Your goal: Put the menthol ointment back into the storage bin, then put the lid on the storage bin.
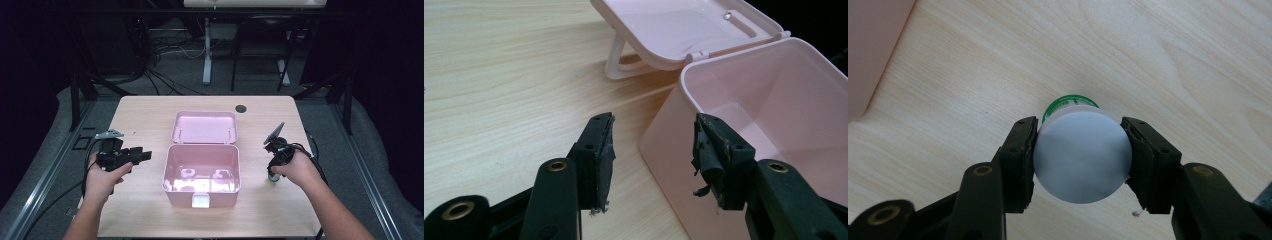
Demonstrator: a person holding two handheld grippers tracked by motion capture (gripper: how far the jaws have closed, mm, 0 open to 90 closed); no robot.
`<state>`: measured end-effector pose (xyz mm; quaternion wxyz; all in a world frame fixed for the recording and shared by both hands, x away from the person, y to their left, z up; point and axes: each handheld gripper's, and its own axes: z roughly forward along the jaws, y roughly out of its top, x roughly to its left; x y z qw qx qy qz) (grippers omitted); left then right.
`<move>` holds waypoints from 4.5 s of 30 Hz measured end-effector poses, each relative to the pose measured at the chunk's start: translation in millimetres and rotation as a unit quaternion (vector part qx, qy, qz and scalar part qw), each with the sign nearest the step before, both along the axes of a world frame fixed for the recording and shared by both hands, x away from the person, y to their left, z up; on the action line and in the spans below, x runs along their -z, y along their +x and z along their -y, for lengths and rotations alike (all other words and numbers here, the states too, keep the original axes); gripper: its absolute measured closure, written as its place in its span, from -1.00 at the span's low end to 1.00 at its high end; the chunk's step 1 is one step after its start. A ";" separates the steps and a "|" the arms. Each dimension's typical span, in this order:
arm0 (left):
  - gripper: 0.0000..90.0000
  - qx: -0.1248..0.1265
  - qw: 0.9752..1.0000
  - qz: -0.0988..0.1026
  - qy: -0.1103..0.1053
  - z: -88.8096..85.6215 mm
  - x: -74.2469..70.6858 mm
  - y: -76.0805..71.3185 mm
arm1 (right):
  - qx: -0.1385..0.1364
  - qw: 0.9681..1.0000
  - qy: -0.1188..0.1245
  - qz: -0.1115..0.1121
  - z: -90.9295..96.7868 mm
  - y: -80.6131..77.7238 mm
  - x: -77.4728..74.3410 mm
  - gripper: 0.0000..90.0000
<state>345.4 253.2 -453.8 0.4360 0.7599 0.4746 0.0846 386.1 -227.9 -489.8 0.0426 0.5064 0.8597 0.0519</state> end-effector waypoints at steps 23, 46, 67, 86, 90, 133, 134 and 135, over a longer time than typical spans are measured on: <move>0.13 0.004 1.000 -0.002 -0.004 -2.0 0.9 -0.5 | -0.026 1.000 -0.009 0.000 -15.1 4.8 -58.2 0.11; 0.13 -0.010 1.000 0.009 -0.013 -10.0 -4.6 -4.3 | -0.077 0.997 -0.009 0.005 -60.4 1.2 -104.3 0.11; 0.13 -0.009 1.000 0.008 -0.017 -11.1 -5.5 -4.4 | -0.134 0.991 -0.012 -0.001 -106.7 -5.8 -116.7 0.12; 0.13 -0.011 1.000 0.007 -0.018 -12.0 -5.1 -4.1 | -0.184 0.983 -0.011 -0.003 -146.4 -8.6 -111.7 0.12; 0.13 -0.011 1.000 0.007 -0.018 -12.4 -5.1 -4.0 | -0.201 0.979 -0.017 -0.005 -150.2 -8.8 -107.5 0.12; 0.13 -0.017 1.000 0.001 -0.017 -13.9 -0.6 -0.9 | -0.411 0.910 -0.055 0.008 -161.9 -15.0 -62.4 0.11; 0.13 -0.017 1.000 0.001 -0.017 -13.9 -0.6 -0.9 | -0.411 0.910 -0.055 0.008 -161.9 -15.0 -62.4 0.11; 0.13 -0.016 1.000 0.001 -0.017 -13.8 -0.4 -0.7 | -0.413 0.909 -0.058 0.007 -162.2 -14.9 -57.9 0.11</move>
